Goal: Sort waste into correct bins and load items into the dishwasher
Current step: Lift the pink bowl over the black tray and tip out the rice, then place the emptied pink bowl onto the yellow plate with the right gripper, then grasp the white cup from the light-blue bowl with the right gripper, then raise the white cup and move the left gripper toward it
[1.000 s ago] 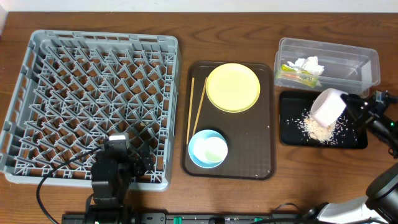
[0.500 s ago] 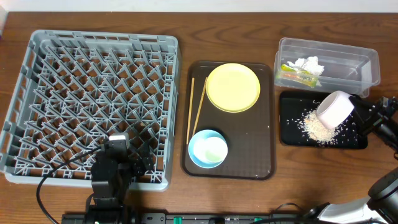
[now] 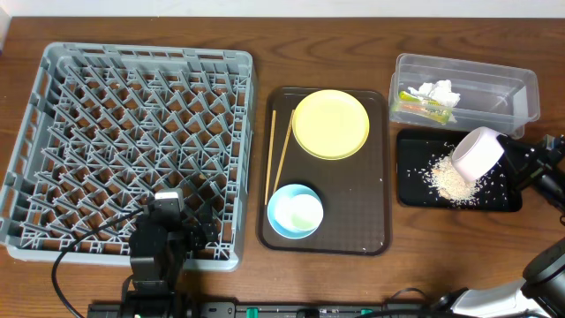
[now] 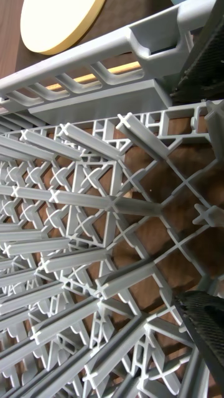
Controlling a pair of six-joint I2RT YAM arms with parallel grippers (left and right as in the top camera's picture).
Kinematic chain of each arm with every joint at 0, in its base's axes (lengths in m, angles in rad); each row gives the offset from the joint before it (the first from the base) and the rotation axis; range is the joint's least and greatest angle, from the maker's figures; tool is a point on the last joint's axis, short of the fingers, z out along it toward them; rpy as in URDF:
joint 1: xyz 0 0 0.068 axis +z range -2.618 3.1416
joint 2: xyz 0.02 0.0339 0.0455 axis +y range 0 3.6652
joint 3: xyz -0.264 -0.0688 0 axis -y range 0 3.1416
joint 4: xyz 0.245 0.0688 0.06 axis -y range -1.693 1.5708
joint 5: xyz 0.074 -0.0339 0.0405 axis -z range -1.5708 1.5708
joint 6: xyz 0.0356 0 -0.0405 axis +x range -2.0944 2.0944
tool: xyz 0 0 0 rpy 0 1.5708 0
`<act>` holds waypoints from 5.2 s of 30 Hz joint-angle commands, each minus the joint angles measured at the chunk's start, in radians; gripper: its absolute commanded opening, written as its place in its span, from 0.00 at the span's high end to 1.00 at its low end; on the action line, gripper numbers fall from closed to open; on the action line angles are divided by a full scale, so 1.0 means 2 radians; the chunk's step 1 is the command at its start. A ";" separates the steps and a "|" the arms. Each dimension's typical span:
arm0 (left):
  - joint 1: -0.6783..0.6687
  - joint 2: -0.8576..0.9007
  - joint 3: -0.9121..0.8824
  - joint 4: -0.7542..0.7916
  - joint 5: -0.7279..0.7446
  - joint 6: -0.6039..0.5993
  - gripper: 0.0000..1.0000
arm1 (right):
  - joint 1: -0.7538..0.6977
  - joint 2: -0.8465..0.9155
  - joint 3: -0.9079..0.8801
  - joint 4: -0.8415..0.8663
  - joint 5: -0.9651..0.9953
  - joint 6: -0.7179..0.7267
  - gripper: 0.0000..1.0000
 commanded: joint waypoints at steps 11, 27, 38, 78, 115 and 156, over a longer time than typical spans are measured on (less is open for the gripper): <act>-0.002 0.000 0.011 0.001 0.007 -0.004 0.01 | 0.142 -0.002 -0.001 -0.021 -0.015 -0.157 0.99; -0.002 0.000 0.011 0.001 0.007 -0.004 0.01 | 0.481 -0.077 0.048 0.055 0.436 -0.169 0.99; -0.002 0.000 0.011 0.000 0.007 -0.004 0.01 | 0.650 -0.076 0.048 0.153 0.726 -0.246 0.99; -0.002 0.000 0.011 0.000 0.007 -0.004 0.01 | 0.680 -0.126 0.048 -0.022 0.611 -0.193 0.48; -0.002 0.000 0.011 0.001 0.007 -0.004 0.01 | 0.729 -0.078 0.033 -0.103 0.607 -0.162 0.99; -0.002 0.377 0.319 -0.038 0.474 -0.127 0.01 | 0.552 -0.170 0.058 -0.045 0.298 -0.190 0.99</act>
